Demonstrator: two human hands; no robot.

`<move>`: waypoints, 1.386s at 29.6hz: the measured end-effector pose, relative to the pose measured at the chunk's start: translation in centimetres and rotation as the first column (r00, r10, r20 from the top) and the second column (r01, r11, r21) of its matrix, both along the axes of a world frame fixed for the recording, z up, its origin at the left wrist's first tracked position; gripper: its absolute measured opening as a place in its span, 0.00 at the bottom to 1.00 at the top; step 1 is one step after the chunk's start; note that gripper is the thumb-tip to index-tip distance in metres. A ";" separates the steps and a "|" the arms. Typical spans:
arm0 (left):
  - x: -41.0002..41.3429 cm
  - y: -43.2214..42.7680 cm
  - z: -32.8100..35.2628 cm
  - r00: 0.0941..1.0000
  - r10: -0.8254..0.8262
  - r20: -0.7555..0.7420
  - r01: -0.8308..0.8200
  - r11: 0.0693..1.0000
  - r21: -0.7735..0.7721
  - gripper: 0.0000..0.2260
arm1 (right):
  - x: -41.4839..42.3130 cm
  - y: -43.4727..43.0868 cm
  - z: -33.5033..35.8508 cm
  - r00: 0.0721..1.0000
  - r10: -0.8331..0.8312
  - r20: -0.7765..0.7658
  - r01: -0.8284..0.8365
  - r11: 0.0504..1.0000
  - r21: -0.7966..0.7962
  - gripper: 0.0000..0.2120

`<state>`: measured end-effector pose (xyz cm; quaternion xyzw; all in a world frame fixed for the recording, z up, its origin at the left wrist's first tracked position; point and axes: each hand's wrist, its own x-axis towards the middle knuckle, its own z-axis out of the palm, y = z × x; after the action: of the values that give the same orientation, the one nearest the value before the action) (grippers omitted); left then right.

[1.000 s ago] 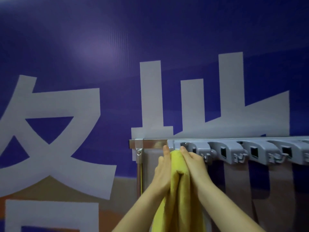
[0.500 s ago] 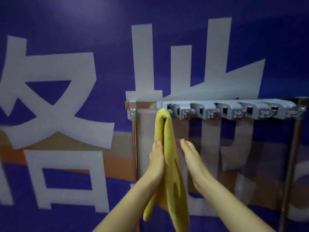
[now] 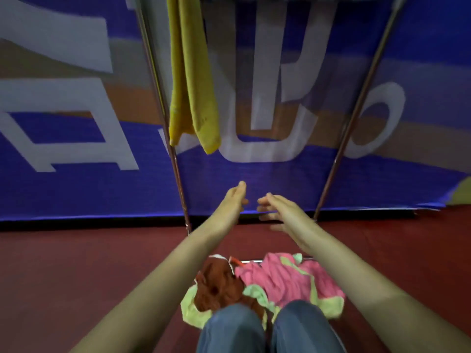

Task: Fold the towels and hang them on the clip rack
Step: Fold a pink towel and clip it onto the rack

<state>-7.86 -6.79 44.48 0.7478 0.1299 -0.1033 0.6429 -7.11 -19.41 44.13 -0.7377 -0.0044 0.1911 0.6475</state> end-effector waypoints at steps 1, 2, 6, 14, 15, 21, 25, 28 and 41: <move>-0.1 -0.1 -0.3 1.000 -0.003 -0.018 0.003 1.000 -0.001 0.22 | 0.1 -0.7 -1.0 0.999 -0.003 -0.041 0.002 1.000 -0.030 0.12; -0.5 -0.7 -2.2 0.997 -0.005 -0.079 0.007 1.000 0.025 0.22 | 0.0 -2.0 -3.7 0.994 -0.013 -0.109 0.007 0.999 -0.050 0.12; -0.5 -0.2 -7.5 0.986 -0.034 -0.160 0.036 0.999 0.012 0.20 | 0.6 -4.6 -9.4 0.976 -0.074 -0.202 0.053 0.993 -0.106 0.11; 1.3 2.4 -19.8 0.881 0.067 -0.469 -0.091 0.995 -0.030 0.21 | 3.2 -6.3 -22.8 0.920 -0.253 -0.299 0.147 0.931 -0.334 0.12; 0.9 2.4 -19.7 0.886 0.078 -0.456 -0.112 0.993 -0.048 0.21 | 3.2 -6.6 -23.5 0.924 -0.267 -0.274 0.163 0.923 -0.348 0.12; 3.1 3.3 -28.0 0.842 0.092 -0.531 -0.147 0.987 -0.062 0.21 | 6.6 -6.5 -32.6 0.941 -0.155 -0.300 0.002 0.891 -0.454 0.11; 4.1 3.1 -31.6 0.805 0.098 -0.585 -0.178 0.981 -0.081 0.20 | 7.2 -6.0 -36.9 0.894 -0.193 -0.405 -0.040 0.865 -0.501 0.13; 3.8 2.8 -33.8 0.800 0.057 -0.597 -0.149 0.983 -0.107 0.19 | 6.7 -6.0 -39.6 0.871 -0.255 -0.419 -0.045 0.809 -0.587 0.13; 2.3 2.8 -35.8 0.787 0.027 -0.616 -0.121 0.986 -0.111 0.21 | 5.6 -4.6 -39.8 0.905 -0.267 -0.332 0.076 0.868 -0.491 0.12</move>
<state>-5.56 -4.04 8.65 0.6198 0.3526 -0.3237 0.6219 -1.50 -23.99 4.33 -0.8158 0.2373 0.2696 0.4533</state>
